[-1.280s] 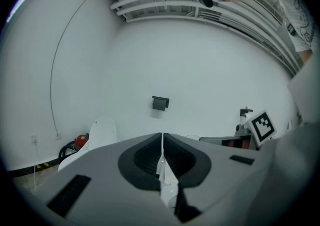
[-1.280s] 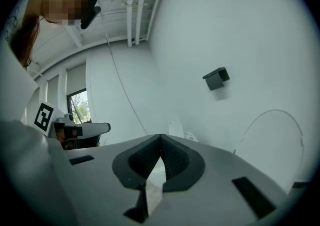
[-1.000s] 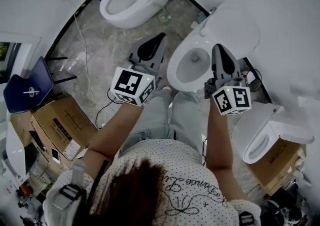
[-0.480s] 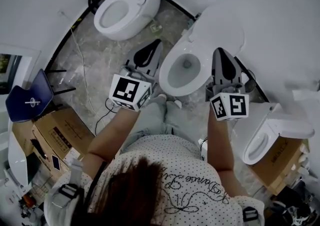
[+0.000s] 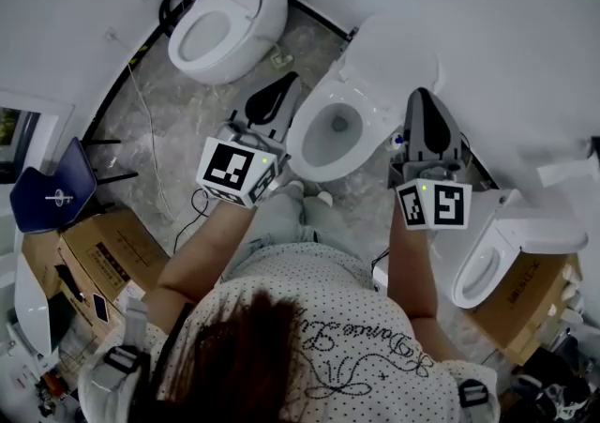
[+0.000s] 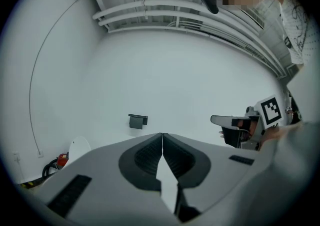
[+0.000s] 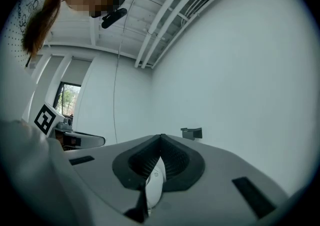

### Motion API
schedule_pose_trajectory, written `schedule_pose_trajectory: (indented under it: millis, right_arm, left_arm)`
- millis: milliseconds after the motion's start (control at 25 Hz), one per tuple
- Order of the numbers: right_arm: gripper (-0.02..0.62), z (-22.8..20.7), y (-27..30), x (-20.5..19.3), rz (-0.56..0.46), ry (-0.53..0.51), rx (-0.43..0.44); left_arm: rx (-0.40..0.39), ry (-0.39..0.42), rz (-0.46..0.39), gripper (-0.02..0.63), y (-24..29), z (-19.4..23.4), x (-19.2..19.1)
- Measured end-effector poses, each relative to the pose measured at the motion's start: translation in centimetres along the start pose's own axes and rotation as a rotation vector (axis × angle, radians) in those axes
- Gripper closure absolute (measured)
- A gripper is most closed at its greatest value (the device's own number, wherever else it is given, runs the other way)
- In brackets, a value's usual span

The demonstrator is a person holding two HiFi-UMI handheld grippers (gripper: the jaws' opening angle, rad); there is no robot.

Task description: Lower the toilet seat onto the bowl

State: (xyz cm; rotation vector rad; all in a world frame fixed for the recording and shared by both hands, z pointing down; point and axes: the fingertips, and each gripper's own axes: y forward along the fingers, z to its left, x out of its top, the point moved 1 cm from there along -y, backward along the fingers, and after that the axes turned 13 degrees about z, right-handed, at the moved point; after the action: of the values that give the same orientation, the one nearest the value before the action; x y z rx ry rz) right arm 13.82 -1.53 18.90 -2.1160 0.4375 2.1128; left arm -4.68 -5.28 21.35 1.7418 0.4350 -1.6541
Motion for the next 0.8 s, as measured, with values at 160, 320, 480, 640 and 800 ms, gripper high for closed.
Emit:
schedule_pose_trajectory:
  millis: [160,320,480,640,800]
  right_arm:
    - [0.584,-0.4,-1.2,0.7,-0.012,0.011,0.011]
    - [0.584,-0.9,-2.3,0.6,-0.016,0.018,0.028]
    - [0.584,-2.0,-2.7,-0.1,-0.008,0.024,0.040]
    - [0.584,-2.4,-3.0,-0.5,-0.004,0.026,0.048]
    - [0.584,-2.6,-3.3,-0.7,-0.004,0.022,0.056]
  left_arm:
    - [0.009,0.013,-0.010,0.600,0.0,-1.5,0.5]
    - [0.020,0.020,-0.013,0.600,0.1,-3.1,0.5]
    - [0.045,0.024,-0.025,0.600,0.3,-4.2,0.7]
    - [0.060,0.025,-0.029,0.600,0.2,-4.8,0.7]
    - [0.070,0.024,-0.030,0.600,0.2,-5.3,0.5]
